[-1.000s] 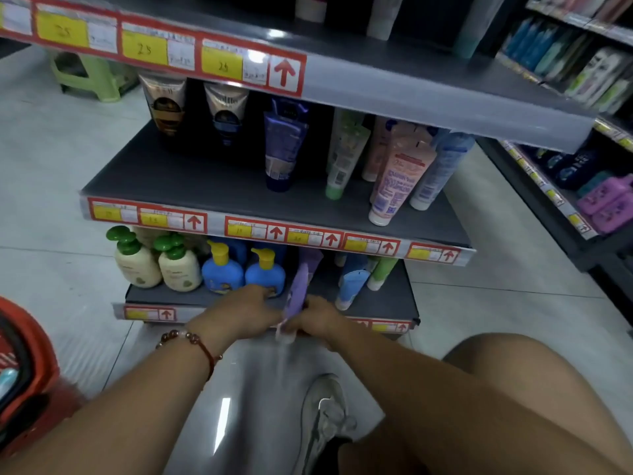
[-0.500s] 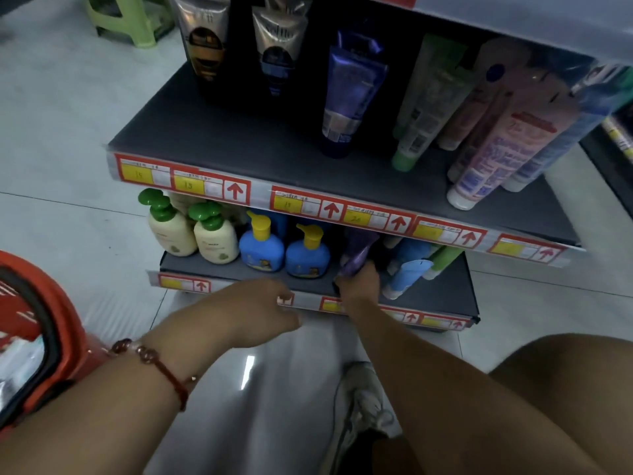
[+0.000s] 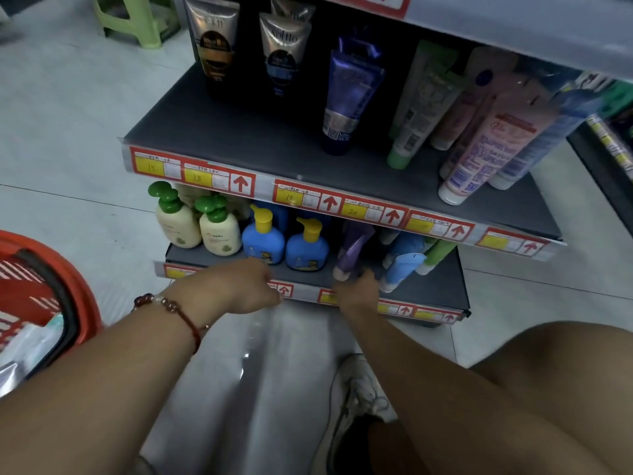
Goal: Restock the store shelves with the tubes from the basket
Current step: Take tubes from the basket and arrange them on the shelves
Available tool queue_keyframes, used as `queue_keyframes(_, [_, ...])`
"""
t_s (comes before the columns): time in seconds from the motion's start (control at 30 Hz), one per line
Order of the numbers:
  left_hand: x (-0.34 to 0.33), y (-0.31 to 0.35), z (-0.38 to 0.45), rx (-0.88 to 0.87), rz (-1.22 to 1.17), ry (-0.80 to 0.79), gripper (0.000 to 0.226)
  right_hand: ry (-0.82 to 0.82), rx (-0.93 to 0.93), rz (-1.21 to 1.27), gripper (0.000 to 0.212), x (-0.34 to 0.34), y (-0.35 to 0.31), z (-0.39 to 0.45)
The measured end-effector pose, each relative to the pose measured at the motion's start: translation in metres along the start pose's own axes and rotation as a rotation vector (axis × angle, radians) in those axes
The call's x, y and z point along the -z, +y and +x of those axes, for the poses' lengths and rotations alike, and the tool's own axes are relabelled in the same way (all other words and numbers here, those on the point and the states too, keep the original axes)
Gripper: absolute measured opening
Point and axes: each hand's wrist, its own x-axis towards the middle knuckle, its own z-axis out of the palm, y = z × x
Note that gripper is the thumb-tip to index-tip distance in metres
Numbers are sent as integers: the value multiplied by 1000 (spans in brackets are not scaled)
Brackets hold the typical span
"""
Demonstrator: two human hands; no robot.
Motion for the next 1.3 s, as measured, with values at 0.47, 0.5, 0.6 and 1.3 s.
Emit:
queue_keyframes(0.47, [-4,-79,-113,39,-47,161,51,-466,623,-604,55,52,-97,-148])
queue_keyframes(0.5, [-6,-93,-129,60,-74,175,53,-484,667,-621,53,48,-108,-161])
queue_keyframes(0.6, [-13,-146,-183,126,-219,226,56,-548,776,-636,52,29,-140,-205])
queue_keyframes(1.3, [-206,-404,-173,810,-569,107,50,-1085,1093,-1366,71,-317,-179,-340])
